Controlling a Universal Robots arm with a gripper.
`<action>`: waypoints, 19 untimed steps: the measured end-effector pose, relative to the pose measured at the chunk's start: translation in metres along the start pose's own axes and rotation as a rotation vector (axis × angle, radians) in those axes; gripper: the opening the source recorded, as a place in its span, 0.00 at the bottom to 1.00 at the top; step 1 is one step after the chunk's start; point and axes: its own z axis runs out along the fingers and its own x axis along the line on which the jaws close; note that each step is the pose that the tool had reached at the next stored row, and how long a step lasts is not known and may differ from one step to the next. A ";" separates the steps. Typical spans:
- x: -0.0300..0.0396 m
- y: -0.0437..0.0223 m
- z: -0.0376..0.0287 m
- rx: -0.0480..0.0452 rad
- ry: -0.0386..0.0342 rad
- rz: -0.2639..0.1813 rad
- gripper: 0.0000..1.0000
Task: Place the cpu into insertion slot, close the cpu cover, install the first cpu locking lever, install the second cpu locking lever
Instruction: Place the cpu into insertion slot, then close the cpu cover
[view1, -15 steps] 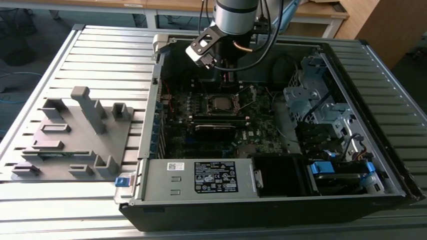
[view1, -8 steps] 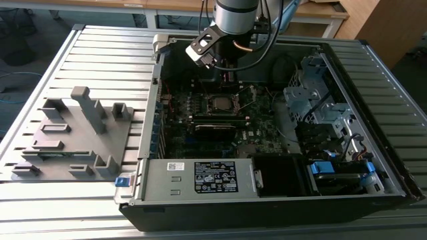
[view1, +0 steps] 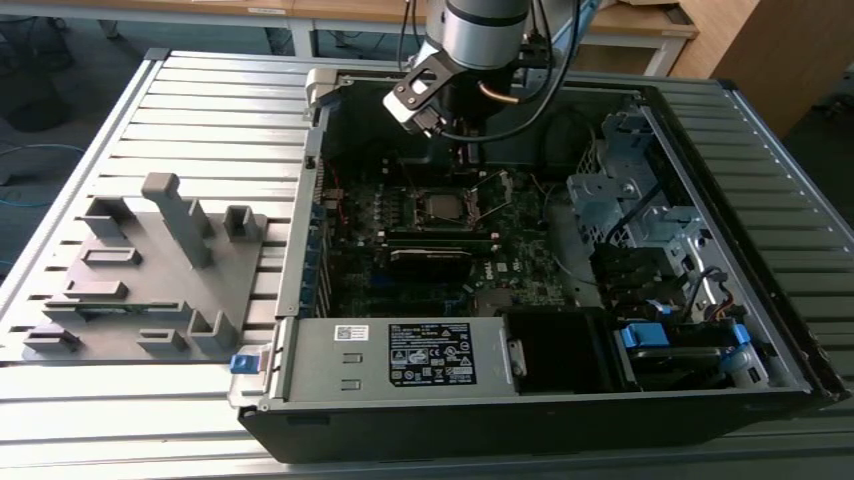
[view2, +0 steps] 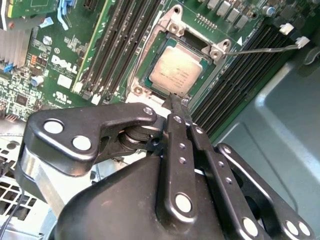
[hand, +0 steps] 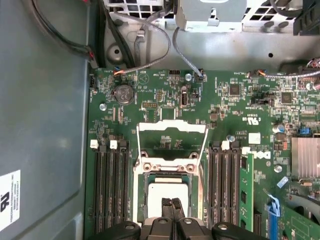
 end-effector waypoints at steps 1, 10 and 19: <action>0.0000 0.0000 0.0000 0.0000 0.0000 0.000 0.10; 0.0000 -0.0035 0.0085 0.0000 -0.0001 0.000 0.10; -0.0001 -0.0063 0.0123 0.0000 0.0000 0.000 0.10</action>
